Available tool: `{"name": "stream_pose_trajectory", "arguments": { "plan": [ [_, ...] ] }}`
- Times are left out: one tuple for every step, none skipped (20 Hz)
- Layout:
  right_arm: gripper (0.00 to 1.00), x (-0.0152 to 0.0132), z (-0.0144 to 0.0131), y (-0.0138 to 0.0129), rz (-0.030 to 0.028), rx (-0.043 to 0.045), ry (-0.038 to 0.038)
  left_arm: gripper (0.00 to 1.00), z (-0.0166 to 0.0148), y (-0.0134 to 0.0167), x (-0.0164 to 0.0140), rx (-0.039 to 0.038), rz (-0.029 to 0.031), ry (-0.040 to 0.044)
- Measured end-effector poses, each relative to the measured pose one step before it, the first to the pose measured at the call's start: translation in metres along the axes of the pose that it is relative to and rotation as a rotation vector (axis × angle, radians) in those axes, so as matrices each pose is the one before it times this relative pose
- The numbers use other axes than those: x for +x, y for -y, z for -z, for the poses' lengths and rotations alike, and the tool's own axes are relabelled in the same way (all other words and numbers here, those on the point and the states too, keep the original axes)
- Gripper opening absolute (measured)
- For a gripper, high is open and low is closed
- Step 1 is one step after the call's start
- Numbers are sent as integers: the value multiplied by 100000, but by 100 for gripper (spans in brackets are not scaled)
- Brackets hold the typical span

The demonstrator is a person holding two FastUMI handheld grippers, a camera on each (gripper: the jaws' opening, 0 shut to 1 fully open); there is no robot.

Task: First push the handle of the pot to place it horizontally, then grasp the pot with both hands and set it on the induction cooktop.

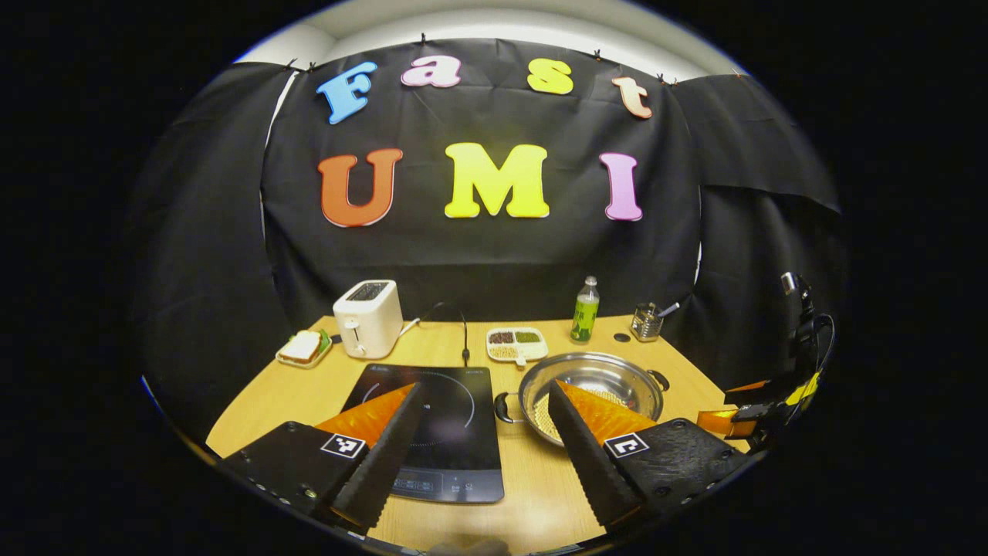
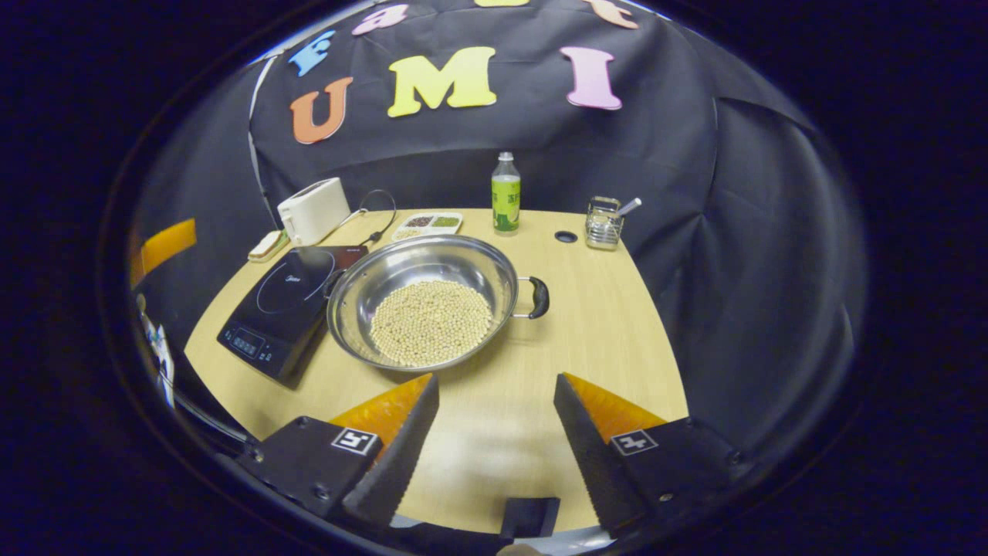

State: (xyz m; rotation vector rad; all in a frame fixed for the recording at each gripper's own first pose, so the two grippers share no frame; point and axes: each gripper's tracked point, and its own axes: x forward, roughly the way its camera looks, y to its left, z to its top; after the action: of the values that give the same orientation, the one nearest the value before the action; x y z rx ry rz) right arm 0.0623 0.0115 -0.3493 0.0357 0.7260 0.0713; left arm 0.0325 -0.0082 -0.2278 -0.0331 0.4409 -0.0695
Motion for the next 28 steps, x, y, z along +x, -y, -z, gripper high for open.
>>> {"name": "stream_pose_trajectory", "arguments": {
  "plan": [
    [100,412,314,314,510,1398,-729,96,954,343,732,-557,724,-1700],
    [99,537,75,165,15,1135,-373,96,894,144,832,-93,-440,-2469],
    [100,583,-17,79,-409,1039,-732,96,883,156,1121,-41,413,-1600],
    [100,773,-96,89,-618,1116,-672,96,978,289,1186,-496,236,-2819],
    [99,857,-351,119,-545,928,-564,96,634,313,1038,-586,331,-2323],
    [100,928,-395,167,-643,533,-664,96,682,292,1174,-905,402,-2632],
    [99,904,-651,116,-609,102,-591,96,461,362,1154,-525,6,-2211],
    [99,979,-596,215,-633,-58,-657,96,255,198,1244,-21,-679,-2016],
    [98,928,-837,73,-900,-122,-411,96,132,87,1259,453,-368,-1767],
    [97,1024,-714,96,-1039,-339,-539,96,155,79,1350,297,-297,-1852],
    [97,985,-834,70,-1203,-547,-424,96,233,281,1189,505,-281,-1766],
    [96,992,-807,219,-572,-676,-127,96,193,165,1111,763,-414,-1783],
    [96,985,-789,442,667,-846,-285,96,159,-103,1151,1075,-1277,-2118],
    [96,1017,-628,328,149,-428,-603,96,132,-123,1014,1045,-1096,-1499],
    [96,902,-587,-30,-1135,288,-943,96,204,153,1050,237,-572,-1746],
    [96,949,-320,138,-282,12,-1219,96,102,199,896,-357,-73,-1373],
    [97,748,-373,280,155,-455,-856,96,242,-93,770,2,-872,-1697],
    [96,696,-217,284,-95,-700,-829,96,181,-12,742,-315,-157,-1684],
    [96,633,-133,80,-202,-566,-911,96,171,112,652,-300,-402,-1235],
    [96,549,4,99,-131,-517,-1183,96,99,145,537,-195,61,-1009],
    [96,512,-11,-16,-421,-175,-1663,96,174,91,448,-274,-132,-1420],
    [96,369,32,85,-274,-175,-805,96,91,200,453,-361,494,-961],
    [96,454,160,-83,-632,-410,-1817,96,190,214,298,-302,413,-1317],
    [96,340,91,-166,-976,55,-876,96,-369,-101,295,706,-1553,521],
    [92,274,65,23,-72,-91,-895,93,38,66,245,479,235,-176],
    [87,428,93,-84,-732,-110,-1066,89,-201,-139,57,-111,-1009,-187],
    [83,286,142,267,1857,-9,-1388,88,18,60,-94,-340,-291,-708],
    [79,202,126,310,432,895,-489,88,61,-88,-9,321,-745,-1050]
  ]
}}
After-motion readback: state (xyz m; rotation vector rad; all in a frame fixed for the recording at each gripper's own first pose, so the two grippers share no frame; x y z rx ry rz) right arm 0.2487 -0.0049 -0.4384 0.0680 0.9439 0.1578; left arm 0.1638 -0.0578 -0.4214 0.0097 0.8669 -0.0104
